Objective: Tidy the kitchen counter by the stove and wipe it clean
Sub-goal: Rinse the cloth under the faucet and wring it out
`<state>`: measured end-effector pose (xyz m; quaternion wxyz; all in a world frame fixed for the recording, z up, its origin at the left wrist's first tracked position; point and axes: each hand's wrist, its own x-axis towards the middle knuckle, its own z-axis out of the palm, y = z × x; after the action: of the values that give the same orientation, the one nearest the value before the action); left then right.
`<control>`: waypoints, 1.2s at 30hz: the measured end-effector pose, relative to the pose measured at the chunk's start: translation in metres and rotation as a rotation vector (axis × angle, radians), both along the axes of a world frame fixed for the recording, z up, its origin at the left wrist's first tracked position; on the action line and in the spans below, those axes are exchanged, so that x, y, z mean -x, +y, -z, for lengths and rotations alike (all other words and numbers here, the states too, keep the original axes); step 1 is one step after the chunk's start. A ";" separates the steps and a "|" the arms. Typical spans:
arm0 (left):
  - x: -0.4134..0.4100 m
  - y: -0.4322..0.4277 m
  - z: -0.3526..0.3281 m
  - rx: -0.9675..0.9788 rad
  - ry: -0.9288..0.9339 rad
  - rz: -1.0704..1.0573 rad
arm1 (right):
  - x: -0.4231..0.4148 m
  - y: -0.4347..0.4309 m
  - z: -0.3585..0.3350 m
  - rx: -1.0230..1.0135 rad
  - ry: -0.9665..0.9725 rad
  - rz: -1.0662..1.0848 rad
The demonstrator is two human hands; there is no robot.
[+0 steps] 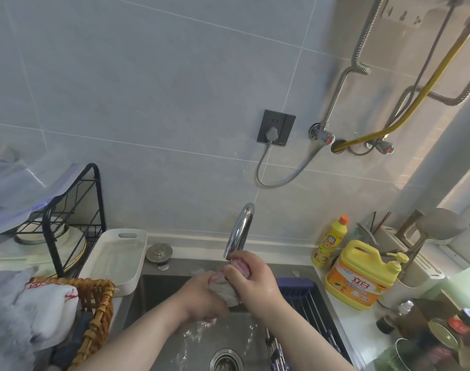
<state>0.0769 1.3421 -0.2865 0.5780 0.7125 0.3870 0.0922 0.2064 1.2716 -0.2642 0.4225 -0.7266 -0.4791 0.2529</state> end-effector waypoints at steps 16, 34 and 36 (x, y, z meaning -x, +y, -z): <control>-0.007 -0.012 0.049 -1.401 0.070 -0.001 | 0.009 0.019 0.029 0.177 1.096 0.543; -0.028 -0.005 0.002 -0.497 0.098 0.132 | 0.007 0.020 0.015 -0.192 0.466 0.403; -0.027 -0.006 0.003 -0.339 0.040 0.120 | 0.006 0.024 0.019 -0.182 0.471 0.364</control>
<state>0.1040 1.3360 -0.2893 0.4462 0.8232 0.3342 0.1074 0.2000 1.2951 -0.2832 0.6235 -0.6812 -0.2507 0.2904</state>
